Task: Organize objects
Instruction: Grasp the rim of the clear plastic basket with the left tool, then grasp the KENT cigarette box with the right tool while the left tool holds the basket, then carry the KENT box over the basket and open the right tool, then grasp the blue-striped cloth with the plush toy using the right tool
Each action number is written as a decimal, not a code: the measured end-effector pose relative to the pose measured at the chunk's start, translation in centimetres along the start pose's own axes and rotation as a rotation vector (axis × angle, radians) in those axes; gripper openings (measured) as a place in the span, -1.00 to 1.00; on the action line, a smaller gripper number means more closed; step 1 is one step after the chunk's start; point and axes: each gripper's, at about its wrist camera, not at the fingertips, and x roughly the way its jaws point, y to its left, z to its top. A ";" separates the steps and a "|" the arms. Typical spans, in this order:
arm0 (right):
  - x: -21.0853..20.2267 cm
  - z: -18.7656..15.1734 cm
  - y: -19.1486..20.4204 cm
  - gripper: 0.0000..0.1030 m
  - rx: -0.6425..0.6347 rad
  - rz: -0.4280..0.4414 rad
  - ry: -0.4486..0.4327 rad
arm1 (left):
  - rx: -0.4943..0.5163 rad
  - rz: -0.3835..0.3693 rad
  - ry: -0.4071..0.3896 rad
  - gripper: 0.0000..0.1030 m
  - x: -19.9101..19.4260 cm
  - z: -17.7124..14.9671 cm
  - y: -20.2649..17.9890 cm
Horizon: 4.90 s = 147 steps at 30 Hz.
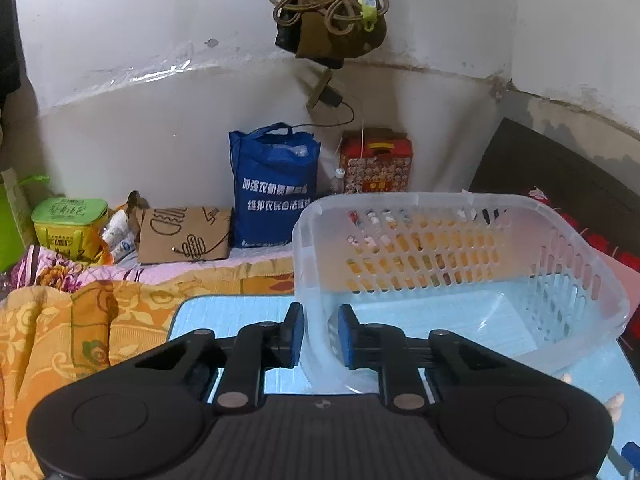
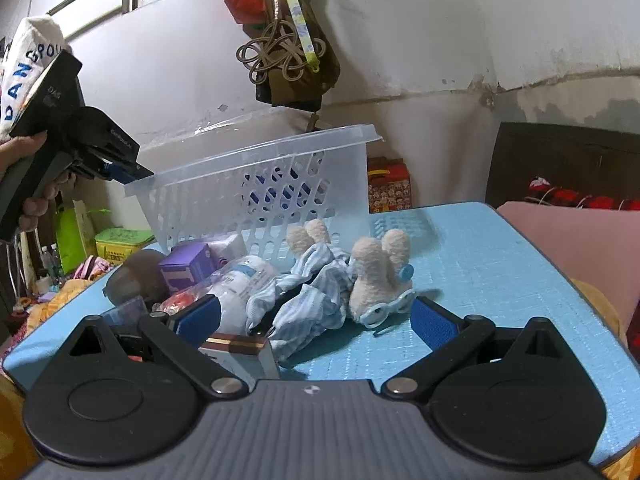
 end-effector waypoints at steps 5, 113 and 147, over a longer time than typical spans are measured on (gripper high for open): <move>-0.3 -0.2 0.4 1.00 -0.016 -0.018 0.002 | 0.020 0.030 -0.016 -0.59 0.1 -0.2 -0.6; 3.1 6.9 -2.9 1.00 -0.026 -0.061 -0.029 | 0.030 0.027 -0.069 -0.52 -0.4 -0.9 -1.1; 6.8 3.3 -2.6 0.50 0.016 0.052 0.150 | 0.030 0.023 -0.076 -0.52 -0.3 -1.0 -0.9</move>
